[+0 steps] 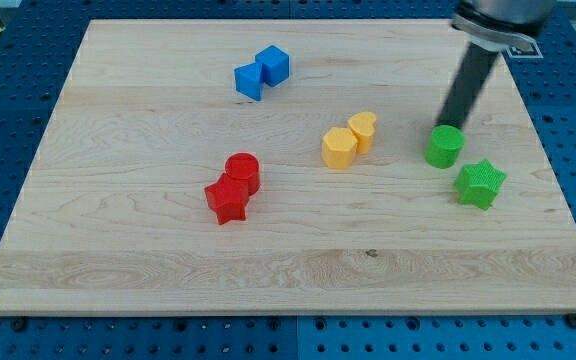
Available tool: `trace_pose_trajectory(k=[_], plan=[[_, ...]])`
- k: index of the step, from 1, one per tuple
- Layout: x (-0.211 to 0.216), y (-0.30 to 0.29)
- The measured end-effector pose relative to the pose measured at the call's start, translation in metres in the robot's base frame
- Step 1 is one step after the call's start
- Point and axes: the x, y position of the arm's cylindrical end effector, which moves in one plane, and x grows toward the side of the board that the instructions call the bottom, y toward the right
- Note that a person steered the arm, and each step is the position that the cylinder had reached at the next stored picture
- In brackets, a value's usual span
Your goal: Push the triangle to the bottom left side of the board
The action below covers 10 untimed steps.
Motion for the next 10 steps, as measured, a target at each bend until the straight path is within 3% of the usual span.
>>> trace_pose_trajectory(k=[1,4,6,7,8,10], plan=[[-0.044,-0.039],[-0.11,-0.153],[-0.077,-0.207],[-0.118,-0.216],[-0.122,-0.248],[-0.064,-0.252]])
